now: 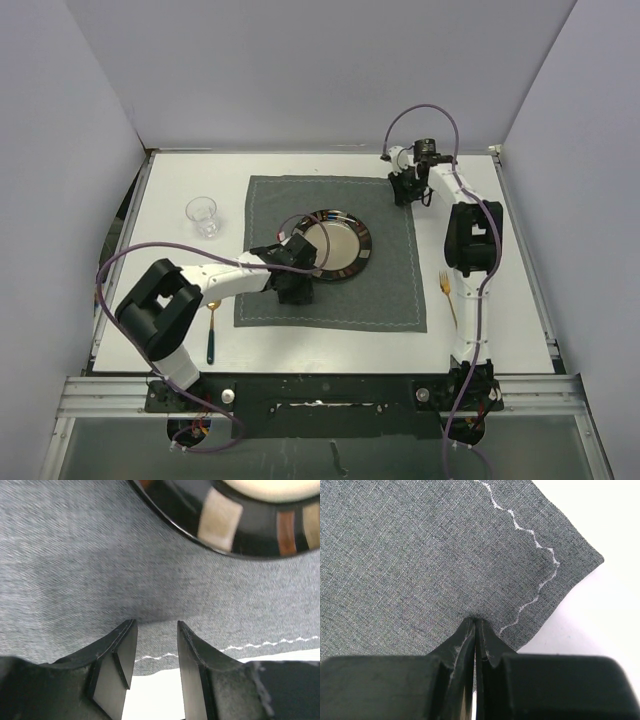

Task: Set the dinner table for one person
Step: Adjust the napkin at the center of the board.

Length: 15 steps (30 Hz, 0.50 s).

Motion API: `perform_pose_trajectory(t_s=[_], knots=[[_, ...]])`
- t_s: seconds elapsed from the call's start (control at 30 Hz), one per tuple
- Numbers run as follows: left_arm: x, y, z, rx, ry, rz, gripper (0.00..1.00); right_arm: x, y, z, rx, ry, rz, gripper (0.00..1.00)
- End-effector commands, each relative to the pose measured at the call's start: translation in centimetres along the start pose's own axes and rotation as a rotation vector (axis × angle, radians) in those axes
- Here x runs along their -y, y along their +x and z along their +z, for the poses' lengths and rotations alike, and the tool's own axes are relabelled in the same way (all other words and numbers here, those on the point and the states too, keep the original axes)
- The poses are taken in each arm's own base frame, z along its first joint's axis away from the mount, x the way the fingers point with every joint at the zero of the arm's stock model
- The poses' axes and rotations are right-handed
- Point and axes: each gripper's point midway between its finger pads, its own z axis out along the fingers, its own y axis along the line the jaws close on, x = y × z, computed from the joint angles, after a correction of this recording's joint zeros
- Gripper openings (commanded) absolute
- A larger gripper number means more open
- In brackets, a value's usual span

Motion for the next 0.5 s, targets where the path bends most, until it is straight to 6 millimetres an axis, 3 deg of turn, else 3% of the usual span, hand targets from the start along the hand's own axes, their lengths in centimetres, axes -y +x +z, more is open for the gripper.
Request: perform_pose_trajectory(t_s=[0.0,0.17,0.47], knots=[[1.8,1.9,-0.5,-0.052,0.046,0.005,0.36,1.7,1.2,-1.6,-0.016,0.041,0.0,0.0],[2.2,3.6,-0.9,-0.079,0.052,0.009,0.36,2.0,1.9,-1.9,-0.018,0.039,0.017,0.0],[2.9,3.3,-1.6,-0.052,0.064,0.018,0.36,1.6,1.7,-3.5,-0.004,0.034,-0.006,0.0]])
